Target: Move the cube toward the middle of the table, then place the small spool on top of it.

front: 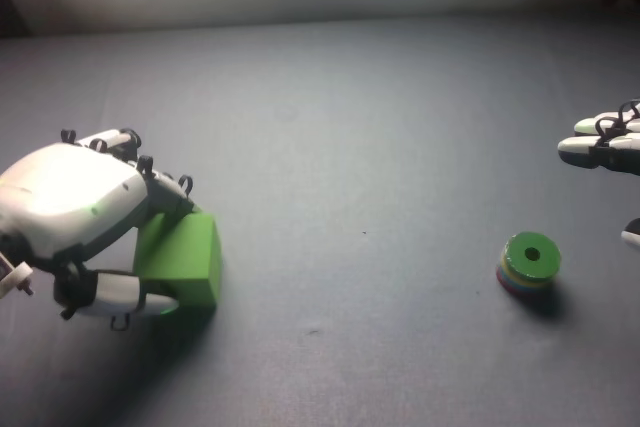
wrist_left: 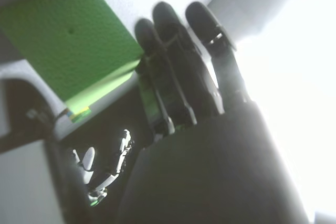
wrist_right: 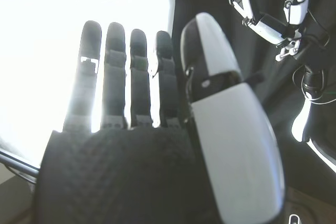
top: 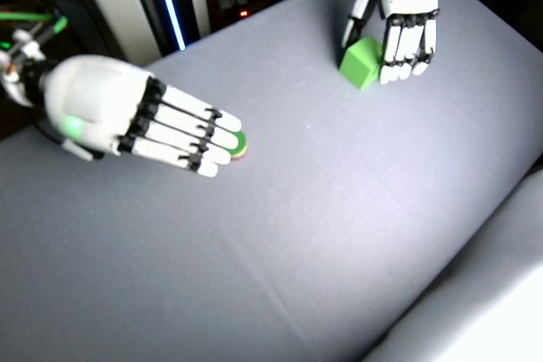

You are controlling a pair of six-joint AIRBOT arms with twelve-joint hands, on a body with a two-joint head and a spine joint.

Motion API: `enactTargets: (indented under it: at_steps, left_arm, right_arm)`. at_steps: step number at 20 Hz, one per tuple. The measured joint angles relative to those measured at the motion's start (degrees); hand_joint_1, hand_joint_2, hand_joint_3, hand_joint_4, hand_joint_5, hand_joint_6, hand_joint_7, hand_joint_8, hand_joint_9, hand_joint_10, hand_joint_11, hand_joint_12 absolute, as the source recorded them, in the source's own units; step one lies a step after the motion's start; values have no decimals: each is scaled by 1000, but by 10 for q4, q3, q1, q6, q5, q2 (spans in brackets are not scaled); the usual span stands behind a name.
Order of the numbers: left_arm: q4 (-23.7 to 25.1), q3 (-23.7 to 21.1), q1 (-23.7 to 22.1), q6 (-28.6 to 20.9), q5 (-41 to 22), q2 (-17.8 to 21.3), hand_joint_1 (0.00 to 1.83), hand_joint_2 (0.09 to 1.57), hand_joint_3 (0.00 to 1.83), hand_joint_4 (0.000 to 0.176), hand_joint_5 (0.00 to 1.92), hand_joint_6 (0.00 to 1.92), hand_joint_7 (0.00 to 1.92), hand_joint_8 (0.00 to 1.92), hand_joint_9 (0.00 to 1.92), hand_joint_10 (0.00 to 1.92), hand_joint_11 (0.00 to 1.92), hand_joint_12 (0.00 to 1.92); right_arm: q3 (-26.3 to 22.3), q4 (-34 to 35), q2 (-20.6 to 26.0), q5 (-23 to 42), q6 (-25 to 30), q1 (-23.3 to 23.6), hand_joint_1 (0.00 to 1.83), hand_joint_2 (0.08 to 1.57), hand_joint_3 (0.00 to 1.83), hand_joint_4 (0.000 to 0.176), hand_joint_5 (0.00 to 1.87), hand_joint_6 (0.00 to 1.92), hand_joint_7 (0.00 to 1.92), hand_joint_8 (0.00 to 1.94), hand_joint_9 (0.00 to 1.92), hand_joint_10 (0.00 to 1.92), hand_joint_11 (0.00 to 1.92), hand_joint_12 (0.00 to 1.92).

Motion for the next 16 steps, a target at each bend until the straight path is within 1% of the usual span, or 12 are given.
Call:
enactTargets:
  at_steps: [2,3,5,6,7,8,9,10,12,14,15,16]
  left_arm:
    - [3,0,-18,-4,-11,0,1259,1108,0,0,1047,653,981,1200,622,1172,194,1773]
    - [8,1,-23,-4,-13,-1,1243,1098,0,0,1005,819,1046,1009,773,858,330,1472]
    - [14,13,-42,-4,-20,-9,1255,1062,0,0,1072,722,1137,842,977,497,417,1261]
    - [14,21,-51,-4,-16,-16,1353,1068,0,0,1031,835,1183,693,924,995,376,1177]
    - [15,31,-63,-4,-4,-26,1380,1080,1,0,1006,755,1134,850,905,1146,400,1184]
    - [22,44,-80,-4,13,-40,1390,1072,0,0,1026,672,1131,854,962,1120,572,1143]
    - [30,53,-94,-4,29,-52,1307,1066,0,0,1094,548,1113,973,1010,798,678,1240]
    - [42,64,-111,-4,46,-66,1289,1061,0,0,1117,520,1122,969,1049,637,667,1305]
    - [58,86,-143,-5,76,-96,1274,1074,2,0,1090,577,1086,1029,1060,646,668,1396]
    - [60,100,-157,-5,93,-116,1268,1083,1,0,1050,649,1076,1043,986,568,506,1285]
    - [61,107,-162,-5,103,-122,1262,1100,2,0,1005,719,1044,1098,990,547,600,1294]
    - [59,112,-165,-5,108,-127,1260,1115,1,0,966,774,1017,1150,969,556,570,1317]
  right_arm:
    - [0,0,0,-1,0,0,1001,1256,0,0,520,0,464,0,478,1,220,696]
    - [0,0,0,-1,0,0,982,1262,3,0,507,0,450,0,477,0,229,694]
    - [0,0,0,0,0,0,914,1272,5,0,495,0,432,0,466,1,226,693]
    - [0,0,0,-1,0,0,878,1275,5,0,494,1,437,2,472,3,227,700]
    - [0,0,0,-1,0,0,853,1279,5,0,491,0,426,1,471,2,225,710]
    - [0,0,0,-1,0,0,852,1279,0,0,491,0,425,0,473,0,204,753]
    - [0,-1,0,-1,0,0,824,1277,0,0,487,0,441,5,483,3,196,763]
    - [0,-1,0,-1,0,0,819,1275,0,0,484,0,450,7,497,8,212,775]
    - [1,-1,0,-2,0,0,776,1269,0,0,492,0,473,1,516,2,220,786]
    - [2,0,0,-2,0,0,816,1257,0,0,507,1,480,1,522,6,249,726]
    - [4,-1,-3,-2,0,0,771,1264,3,15,494,1,488,3,531,8,260,732]
    - [5,1,-4,-3,0,0,830,1256,0,7,514,7,496,5,542,10,270,737]
